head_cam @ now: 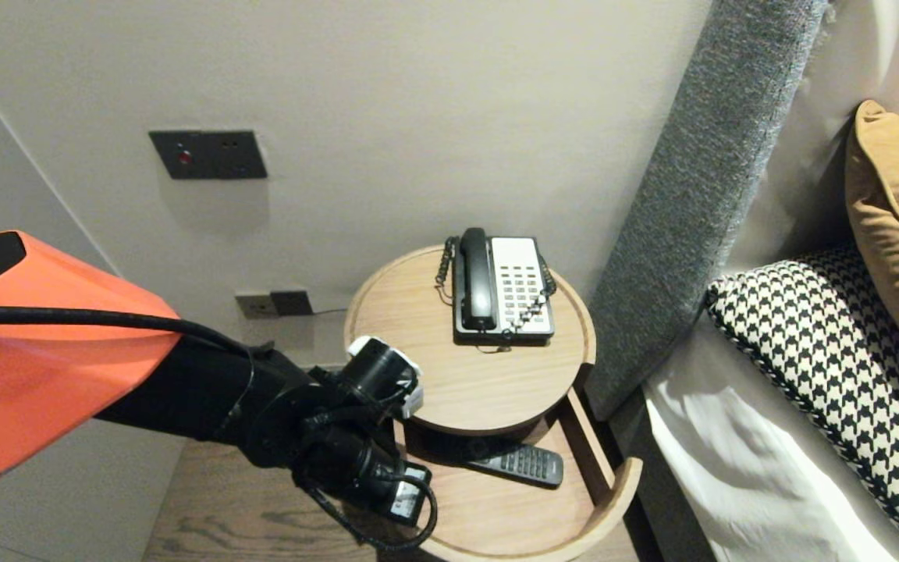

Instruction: Open the nightstand drawer

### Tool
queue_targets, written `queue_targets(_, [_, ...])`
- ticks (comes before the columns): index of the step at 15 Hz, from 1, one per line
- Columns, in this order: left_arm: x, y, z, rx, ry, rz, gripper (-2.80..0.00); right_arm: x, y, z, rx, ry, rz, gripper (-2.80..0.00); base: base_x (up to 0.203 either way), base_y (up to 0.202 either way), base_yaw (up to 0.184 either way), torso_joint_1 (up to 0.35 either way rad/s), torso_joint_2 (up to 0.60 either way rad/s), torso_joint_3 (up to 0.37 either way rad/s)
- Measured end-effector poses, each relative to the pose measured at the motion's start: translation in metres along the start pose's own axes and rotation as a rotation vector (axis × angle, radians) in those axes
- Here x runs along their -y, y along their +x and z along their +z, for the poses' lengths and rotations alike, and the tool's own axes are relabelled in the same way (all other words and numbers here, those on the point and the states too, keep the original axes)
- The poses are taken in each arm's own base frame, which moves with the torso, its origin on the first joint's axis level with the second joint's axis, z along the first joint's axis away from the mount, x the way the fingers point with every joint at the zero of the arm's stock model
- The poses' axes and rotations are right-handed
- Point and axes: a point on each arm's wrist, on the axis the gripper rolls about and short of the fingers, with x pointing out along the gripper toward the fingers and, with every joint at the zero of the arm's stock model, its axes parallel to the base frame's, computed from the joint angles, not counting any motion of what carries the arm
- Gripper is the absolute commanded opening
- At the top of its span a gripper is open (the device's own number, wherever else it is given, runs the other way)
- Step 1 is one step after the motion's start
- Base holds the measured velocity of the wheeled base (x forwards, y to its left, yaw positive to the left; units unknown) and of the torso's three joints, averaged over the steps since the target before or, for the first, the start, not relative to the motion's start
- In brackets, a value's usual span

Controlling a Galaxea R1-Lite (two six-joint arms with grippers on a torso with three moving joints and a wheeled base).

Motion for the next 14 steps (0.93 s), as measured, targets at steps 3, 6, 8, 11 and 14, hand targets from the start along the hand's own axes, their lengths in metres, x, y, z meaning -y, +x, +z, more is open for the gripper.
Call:
queue_targets(3, [0.004,0.0,-0.015,-0.039,0.003,0.001,-2.8,0.0,0.0,0.0,0.0,0.0,0.0,-2.8,0.0,0.0,0.0,0.0,0.0,0.0])
queue_targets(6, [0.009,-0.003,-0.018,-0.035,0.015,-0.004,-2.8,0.0,0.0,0.0,0.0,0.0,0.0,-2.8,0.0,0.0,0.0,0.0,0.0,0.0])
queue_targets(8, [0.012,-0.006,-0.015,-0.019,0.022,-0.012,-2.8,0.0,0.0,0.0,0.0,0.0,0.0,-2.8,0.0,0.0,0.0,0.0,0.0,0.0])
queue_targets(11, [0.016,-0.011,0.001,0.06,0.052,-0.034,-2.8,0.0,0.0,0.0,0.0,0.0,0.0,-2.8,0.0,0.0,0.0,0.0,0.0,0.0])
queue_targets(14, [0.022,-0.018,0.02,0.123,0.193,-0.055,-2.8,0.0,0.0,0.0,0.0,0.0,0.0,-2.8,0.0,0.0,0.0,0.0,0.0,0.0])
